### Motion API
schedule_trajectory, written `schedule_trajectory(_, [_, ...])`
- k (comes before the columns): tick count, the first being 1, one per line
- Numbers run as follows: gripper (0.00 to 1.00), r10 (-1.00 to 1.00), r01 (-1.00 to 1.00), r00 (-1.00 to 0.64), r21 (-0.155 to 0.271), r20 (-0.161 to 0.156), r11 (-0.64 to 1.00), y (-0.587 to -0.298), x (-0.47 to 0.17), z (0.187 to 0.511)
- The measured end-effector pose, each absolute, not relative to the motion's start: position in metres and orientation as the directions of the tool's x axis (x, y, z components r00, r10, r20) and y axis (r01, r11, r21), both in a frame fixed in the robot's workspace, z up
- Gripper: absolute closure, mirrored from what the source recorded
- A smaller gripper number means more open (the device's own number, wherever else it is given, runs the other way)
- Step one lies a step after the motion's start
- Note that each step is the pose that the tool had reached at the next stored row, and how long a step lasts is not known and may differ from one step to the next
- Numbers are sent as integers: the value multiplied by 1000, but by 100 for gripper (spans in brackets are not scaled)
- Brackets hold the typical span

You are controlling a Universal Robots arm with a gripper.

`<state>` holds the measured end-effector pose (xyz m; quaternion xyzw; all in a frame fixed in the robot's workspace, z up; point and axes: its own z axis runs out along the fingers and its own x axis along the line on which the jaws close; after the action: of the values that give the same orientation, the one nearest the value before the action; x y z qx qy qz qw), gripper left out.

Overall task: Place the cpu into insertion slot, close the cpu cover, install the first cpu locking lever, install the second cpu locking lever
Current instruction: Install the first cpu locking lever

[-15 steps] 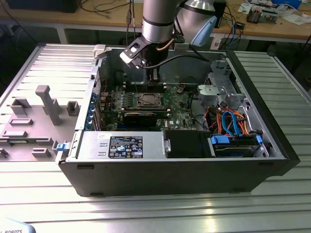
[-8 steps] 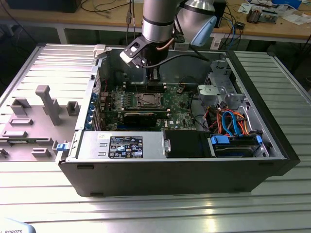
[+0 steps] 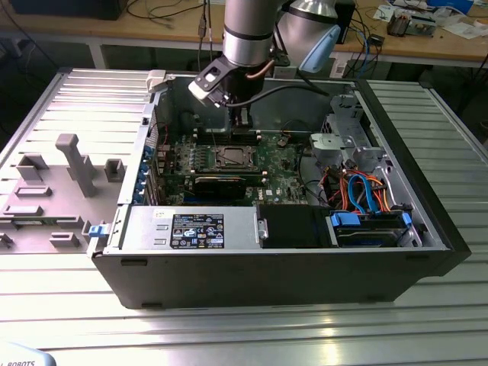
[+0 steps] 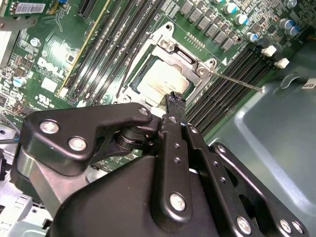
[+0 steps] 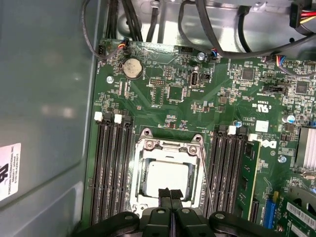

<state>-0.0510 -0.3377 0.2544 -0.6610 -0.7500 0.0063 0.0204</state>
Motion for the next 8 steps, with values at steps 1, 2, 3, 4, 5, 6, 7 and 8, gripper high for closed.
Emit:
schedule_trajectory(1, [89, 990, 990, -136, -36, 22, 137, -338, -51, 254])
schedule_trajectory(2, [89, 989, 988, -146, -36, 22, 147, -338, -51, 254])
schedule_trajectory(3, [89, 987, 987, -158, -36, 22, 159, -338, -51, 254])
schedule_trajectory(4, [89, 985, 985, -170, -36, 22, 171, -338, -51, 254])
schedule_trajectory(5, [89, 983, 982, -182, -36, 22, 183, -338, -51, 254])
schedule_trajectory(6, [89, 980, 980, -196, -36, 22, 196, -338, -51, 254])
schedule_trajectory(7, [89, 975, 974, -222, -36, 22, 222, -338, -51, 254])
schedule_trajectory(8, [89, 968, 967, -250, -36, 22, 251, -338, -51, 254])
